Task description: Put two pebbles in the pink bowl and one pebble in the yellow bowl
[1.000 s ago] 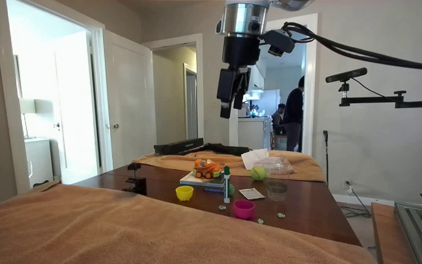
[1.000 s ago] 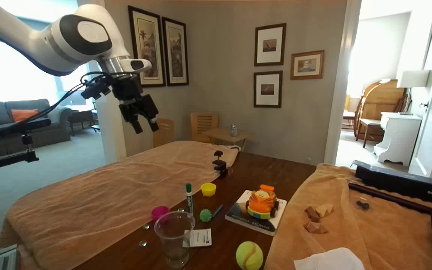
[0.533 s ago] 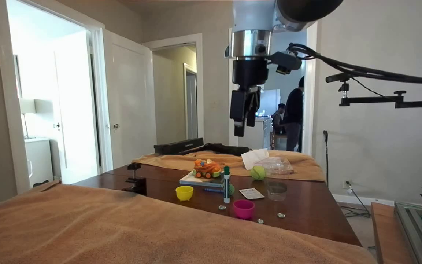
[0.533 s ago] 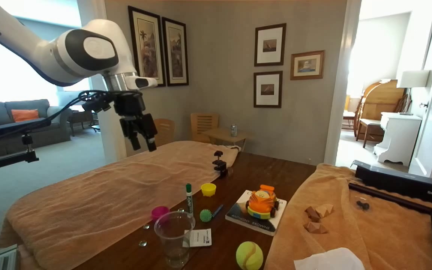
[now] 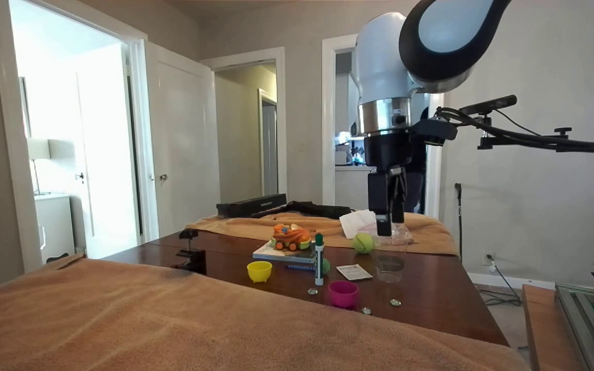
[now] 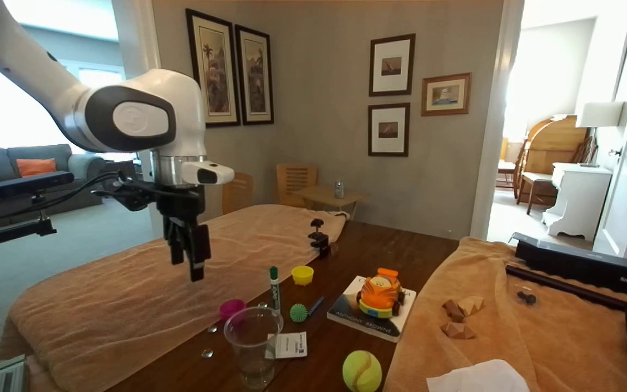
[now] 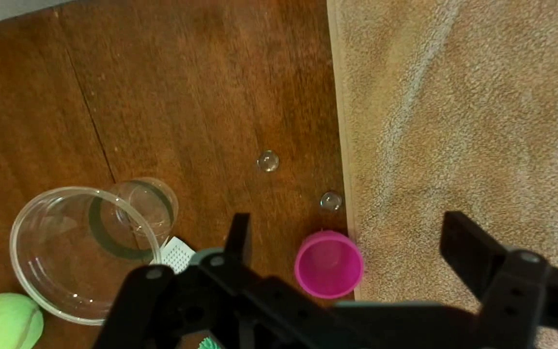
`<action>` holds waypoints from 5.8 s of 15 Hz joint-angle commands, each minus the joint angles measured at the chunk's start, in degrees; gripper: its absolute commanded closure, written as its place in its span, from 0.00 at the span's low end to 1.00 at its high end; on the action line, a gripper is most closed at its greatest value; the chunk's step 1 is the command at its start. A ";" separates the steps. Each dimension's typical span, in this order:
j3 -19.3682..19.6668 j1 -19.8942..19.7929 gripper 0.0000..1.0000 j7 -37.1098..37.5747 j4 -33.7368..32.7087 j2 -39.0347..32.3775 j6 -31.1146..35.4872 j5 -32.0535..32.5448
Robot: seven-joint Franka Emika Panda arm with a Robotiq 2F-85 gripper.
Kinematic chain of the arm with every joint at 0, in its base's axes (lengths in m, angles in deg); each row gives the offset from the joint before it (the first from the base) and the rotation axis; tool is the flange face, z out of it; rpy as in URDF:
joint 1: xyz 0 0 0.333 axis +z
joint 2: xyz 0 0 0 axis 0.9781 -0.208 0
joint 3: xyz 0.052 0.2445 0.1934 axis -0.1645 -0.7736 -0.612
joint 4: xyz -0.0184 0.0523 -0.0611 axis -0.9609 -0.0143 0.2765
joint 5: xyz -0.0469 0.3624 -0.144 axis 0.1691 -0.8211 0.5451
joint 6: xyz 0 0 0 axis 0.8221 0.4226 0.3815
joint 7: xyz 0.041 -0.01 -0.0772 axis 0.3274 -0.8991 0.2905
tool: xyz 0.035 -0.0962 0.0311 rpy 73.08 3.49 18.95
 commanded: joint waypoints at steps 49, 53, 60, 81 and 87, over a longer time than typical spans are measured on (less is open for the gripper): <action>0.87 1.35 0.00 -7.63 -0.66 -30.08 33.42 5.21; 1.72 1.07 0.32 -7.56 -0.67 -30.13 33.54 5.49; 2.36 1.28 0.63 -7.16 -0.67 -28.78 33.39 6.23; 1.13 2.28 0.95 -6.18 -0.97 -23.30 23.71 5.14; -1.24 2.78 0.95 -7.31 -1.53 -16.03 17.07 2.93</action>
